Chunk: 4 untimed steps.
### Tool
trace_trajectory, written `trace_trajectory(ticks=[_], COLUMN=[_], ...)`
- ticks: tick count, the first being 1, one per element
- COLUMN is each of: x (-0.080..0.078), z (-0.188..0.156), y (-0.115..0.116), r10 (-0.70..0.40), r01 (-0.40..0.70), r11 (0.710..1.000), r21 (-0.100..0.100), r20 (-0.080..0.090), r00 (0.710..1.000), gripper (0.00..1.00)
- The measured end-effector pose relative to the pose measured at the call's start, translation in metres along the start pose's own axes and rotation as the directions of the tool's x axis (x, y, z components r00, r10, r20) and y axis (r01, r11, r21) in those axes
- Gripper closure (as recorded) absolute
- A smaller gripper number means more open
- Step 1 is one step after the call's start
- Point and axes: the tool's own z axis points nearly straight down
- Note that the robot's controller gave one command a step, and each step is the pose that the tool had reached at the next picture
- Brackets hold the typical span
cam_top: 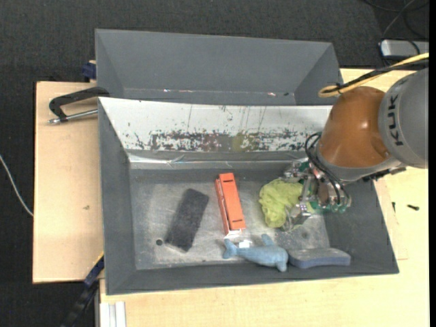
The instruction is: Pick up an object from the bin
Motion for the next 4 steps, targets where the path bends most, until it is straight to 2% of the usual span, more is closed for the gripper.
trace_trajectory(ticks=[1, 2, 4], x=[-0.006, -0.001, 0.000], z=[0.007, -0.001, -0.006], y=[-0.003, 0.000, 0.001], r10=[-0.006, 0.000, 0.000], r01=[0.006, 0.000, 0.000], r11=[1.000, 1.000, 1.000], r21=[0.000, 0.000, 0.000], r20=[0.002, 0.000, -0.005], r00=[1.000, 1.000, 1.000], gripper=[0.00, 1.00, 1.00])
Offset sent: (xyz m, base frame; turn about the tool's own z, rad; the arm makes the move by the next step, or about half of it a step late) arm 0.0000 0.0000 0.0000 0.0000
